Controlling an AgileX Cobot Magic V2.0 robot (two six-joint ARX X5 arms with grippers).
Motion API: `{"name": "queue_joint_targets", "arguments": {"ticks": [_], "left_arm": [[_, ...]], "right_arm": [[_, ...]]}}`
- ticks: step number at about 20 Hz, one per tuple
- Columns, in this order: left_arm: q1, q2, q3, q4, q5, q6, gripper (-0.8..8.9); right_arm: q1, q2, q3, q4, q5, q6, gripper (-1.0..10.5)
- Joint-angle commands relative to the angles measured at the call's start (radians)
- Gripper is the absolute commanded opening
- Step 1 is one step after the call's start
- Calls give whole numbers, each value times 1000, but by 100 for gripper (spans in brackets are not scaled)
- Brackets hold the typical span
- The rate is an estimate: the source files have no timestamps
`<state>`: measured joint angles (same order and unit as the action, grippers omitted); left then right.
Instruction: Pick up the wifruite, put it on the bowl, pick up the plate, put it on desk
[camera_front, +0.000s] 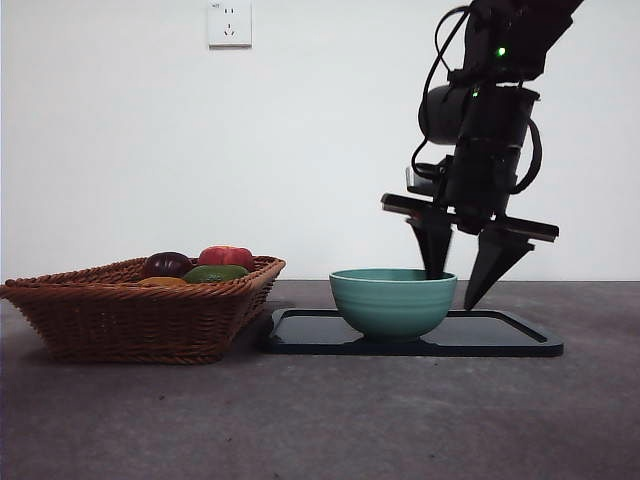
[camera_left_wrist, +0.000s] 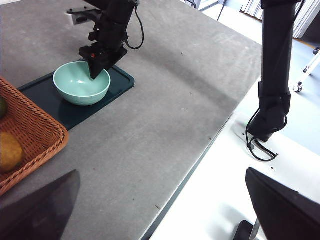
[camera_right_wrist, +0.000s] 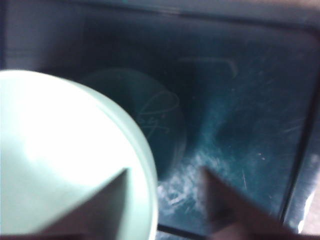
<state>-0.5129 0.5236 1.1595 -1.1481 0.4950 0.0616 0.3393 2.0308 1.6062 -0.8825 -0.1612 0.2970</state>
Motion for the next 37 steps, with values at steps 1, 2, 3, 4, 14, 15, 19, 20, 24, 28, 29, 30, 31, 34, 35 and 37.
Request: {"name": "queue_joint_targets", "arguments": {"ticks": [1, 2, 3, 4, 14, 15, 19, 20, 24, 28, 29, 30, 31, 34, 35, 37], "left_arm": [[-5, 3, 9, 17, 4, -3, 530], [-5, 3, 9, 18, 4, -2, 530], [-5, 3, 9, 18, 4, -2, 530], [-5, 3, 9, 18, 4, -2, 530], [-5, 3, 9, 18, 4, -2, 530], [-5, 3, 9, 18, 4, -2, 530], [-5, 3, 9, 18, 4, -2, 530], [-5, 3, 9, 18, 4, -2, 530], [-5, 3, 9, 18, 4, -2, 531], [-5, 3, 9, 18, 4, -2, 530], [-5, 3, 9, 18, 4, -2, 530], [-5, 3, 9, 18, 4, -2, 530], [-5, 3, 9, 18, 4, -2, 530], [-5, 3, 9, 18, 4, -2, 530], [-5, 3, 9, 18, 4, -2, 531], [-5, 3, 9, 18, 4, -2, 530]], "right_arm": [[5, 25, 23, 6, 1, 6, 7], [5, 25, 23, 7, 5, 6, 7], [5, 25, 23, 7, 6, 7, 7], [5, 21, 23, 5, 5, 7, 7], [7, -219, -5, -283, 15, -138, 8], [21, -263, -46, -275, 14, -144, 8], [116, -467, -299, -193, -6, -145, 8], [150, -508, -353, -172, -6, -139, 8], [254, -562, -500, -86, 5, -65, 8], [311, -561, -631, 92, 3, 34, 8], [314, -561, -656, 129, 3, 50, 8], [314, -560, -684, 166, 1, 74, 8], [314, -559, -703, 192, 1, 93, 8], [314, -554, -745, 227, 2, 115, 8], [314, -554, -755, 233, 1, 116, 8], [314, -554, -763, 230, 1, 120, 8]]}}
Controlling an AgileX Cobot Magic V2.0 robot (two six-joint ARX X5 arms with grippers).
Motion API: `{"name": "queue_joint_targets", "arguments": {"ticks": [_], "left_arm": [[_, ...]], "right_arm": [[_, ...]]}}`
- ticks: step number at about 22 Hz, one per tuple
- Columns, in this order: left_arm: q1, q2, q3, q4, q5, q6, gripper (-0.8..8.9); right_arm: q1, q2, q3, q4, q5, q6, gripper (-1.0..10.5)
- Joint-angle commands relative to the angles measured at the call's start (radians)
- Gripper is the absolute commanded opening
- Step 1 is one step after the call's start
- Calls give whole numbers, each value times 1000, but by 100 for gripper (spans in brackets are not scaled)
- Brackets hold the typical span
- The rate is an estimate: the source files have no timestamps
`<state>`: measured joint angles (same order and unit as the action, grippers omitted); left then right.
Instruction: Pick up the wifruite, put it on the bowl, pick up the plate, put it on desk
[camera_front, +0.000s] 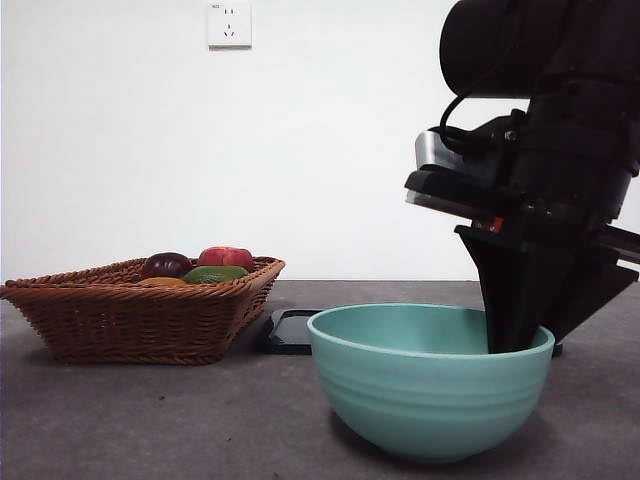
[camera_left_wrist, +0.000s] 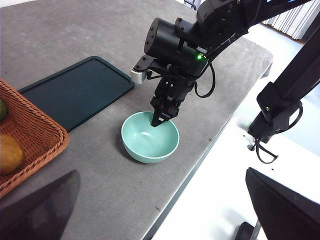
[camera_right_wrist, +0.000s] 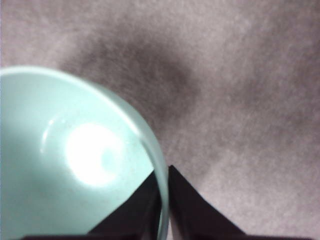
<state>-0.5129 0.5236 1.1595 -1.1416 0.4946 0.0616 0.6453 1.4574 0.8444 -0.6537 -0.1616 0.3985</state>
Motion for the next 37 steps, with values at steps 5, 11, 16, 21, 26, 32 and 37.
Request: {"name": "queue_joint_targets", "arguments": {"ticks": [5, 11, 16, 21, 26, 32, 37], "left_arm": [[-5, 3, 9, 11, 4, -2, 530], [-5, 3, 9, 11, 4, -2, 530], [-5, 3, 9, 11, 4, -3, 531], [-5, 3, 9, 11, 4, -3, 530], [-5, 3, 9, 12, 4, -3, 530], [-5, 3, 9, 12, 4, -3, 530], [-5, 3, 9, 12, 4, -2, 530]], "right_arm": [[7, 16, -1, -4, 5, 22, 184], [5, -128, 1, -45, 32, 21, 466], [5, -419, 1, -187, 34, 23, 588], [5, -758, 18, -387, 32, 29, 589], [5, -1018, 92, -497, 34, 13, 588], [5, -1128, 168, -575, 36, -23, 588], [5, -1160, 213, -604, 35, -50, 588]]}}
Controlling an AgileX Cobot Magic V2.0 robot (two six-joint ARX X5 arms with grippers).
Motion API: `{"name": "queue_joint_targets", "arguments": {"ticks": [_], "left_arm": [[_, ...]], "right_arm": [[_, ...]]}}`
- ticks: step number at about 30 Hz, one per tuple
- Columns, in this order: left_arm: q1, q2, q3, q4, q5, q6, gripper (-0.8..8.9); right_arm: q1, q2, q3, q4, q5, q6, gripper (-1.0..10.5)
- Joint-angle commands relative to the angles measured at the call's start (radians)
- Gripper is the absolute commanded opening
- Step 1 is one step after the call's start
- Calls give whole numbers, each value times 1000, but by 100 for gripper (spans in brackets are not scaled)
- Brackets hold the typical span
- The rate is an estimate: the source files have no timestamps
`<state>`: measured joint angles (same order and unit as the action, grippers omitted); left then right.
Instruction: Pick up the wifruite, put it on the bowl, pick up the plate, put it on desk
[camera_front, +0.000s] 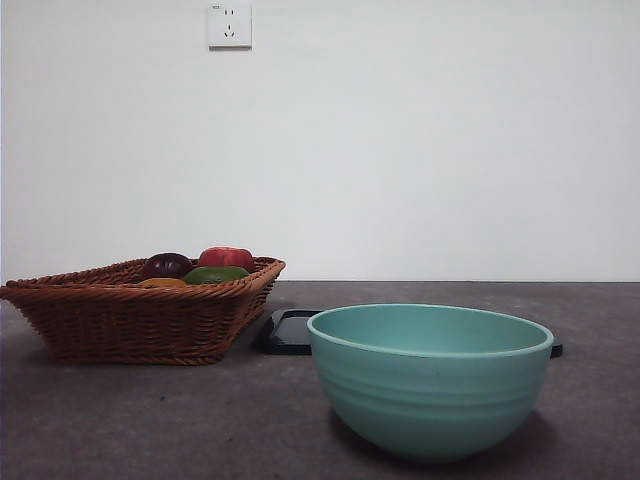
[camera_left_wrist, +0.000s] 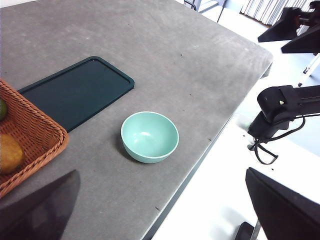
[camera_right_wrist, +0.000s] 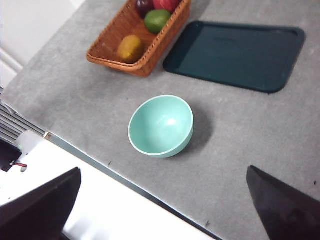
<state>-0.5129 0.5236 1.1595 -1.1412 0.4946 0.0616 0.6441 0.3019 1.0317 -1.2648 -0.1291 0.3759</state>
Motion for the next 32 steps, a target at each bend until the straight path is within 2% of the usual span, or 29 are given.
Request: {"name": "queue_joint_targets", "arguments": {"ticks": [1, 11, 13, 14, 16, 17, 18, 32], "left_arm": [[-5, 3, 9, 12, 4, -2, 530], [-5, 3, 9, 12, 4, 1, 527], [-5, 3, 9, 12, 4, 1, 485], [-5, 3, 9, 11, 4, 1, 404], [-5, 3, 9, 10, 4, 1, 151], [-5, 3, 9, 10, 4, 1, 40], [-5, 3, 9, 11, 4, -2, 19], [-5, 3, 9, 11, 4, -2, 27]], "right_arm": [[6, -6, 32, 7, 3, -29, 588], [6, -6, 50, 9, 3, -29, 588], [6, -6, 50, 8, 2, -28, 553], [6, -6, 50, 8, 2, -28, 442], [6, -6, 49, 6, 0, -28, 121], [6, -6, 49, 7, -1, -28, -2], [6, -6, 49, 7, -1, -28, 22], [6, -6, 49, 15, 0, -21, 22]]}}
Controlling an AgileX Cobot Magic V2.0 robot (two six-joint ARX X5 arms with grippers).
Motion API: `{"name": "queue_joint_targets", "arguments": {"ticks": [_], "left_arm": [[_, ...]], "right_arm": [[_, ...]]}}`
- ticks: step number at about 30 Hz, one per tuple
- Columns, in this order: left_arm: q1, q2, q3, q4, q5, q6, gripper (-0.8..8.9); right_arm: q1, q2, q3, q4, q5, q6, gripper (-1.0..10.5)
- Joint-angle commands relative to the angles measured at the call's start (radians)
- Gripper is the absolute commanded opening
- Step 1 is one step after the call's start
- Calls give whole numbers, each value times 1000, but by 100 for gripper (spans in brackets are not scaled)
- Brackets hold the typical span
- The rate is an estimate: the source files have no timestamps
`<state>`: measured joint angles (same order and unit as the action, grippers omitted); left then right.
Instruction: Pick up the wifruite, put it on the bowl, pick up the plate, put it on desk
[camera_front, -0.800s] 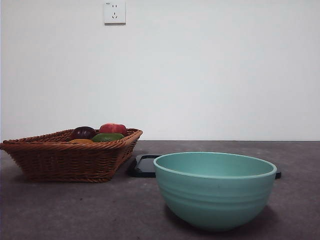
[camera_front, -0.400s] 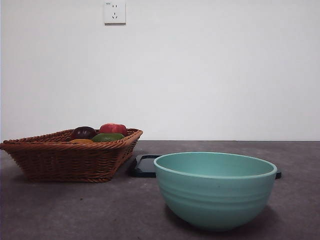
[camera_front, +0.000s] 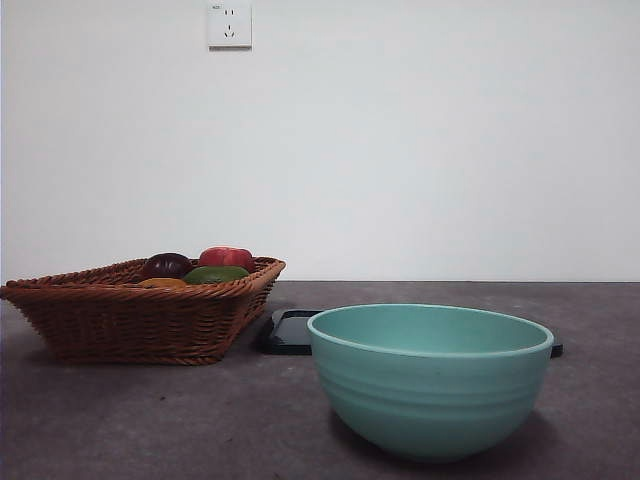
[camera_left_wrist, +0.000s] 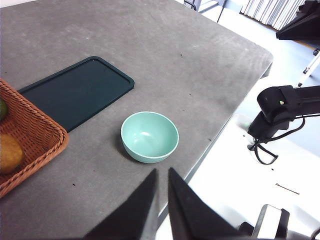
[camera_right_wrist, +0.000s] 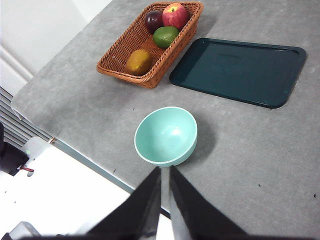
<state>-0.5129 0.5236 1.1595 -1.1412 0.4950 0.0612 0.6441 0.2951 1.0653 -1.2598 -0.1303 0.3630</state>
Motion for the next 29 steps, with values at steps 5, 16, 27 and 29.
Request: {"name": "queue_joint_targets", "arguments": {"ticks": [5, 16, 27, 29], "left_arm": [[16, -3, 8, 11, 3, -2, 27], [340, -103, -84, 146, -5, 56, 27], [502, -299, -696, 784, -485, -55, 27], [508, -313, -790, 861, -542, -79, 27]], "right_arm": [[6, 1, 16, 10, 1, -8, 22], [6, 1, 16, 10, 1, -8, 22], [7, 1, 16, 10, 1, -8, 22], [7, 1, 16, 10, 0, -8, 22]]}}
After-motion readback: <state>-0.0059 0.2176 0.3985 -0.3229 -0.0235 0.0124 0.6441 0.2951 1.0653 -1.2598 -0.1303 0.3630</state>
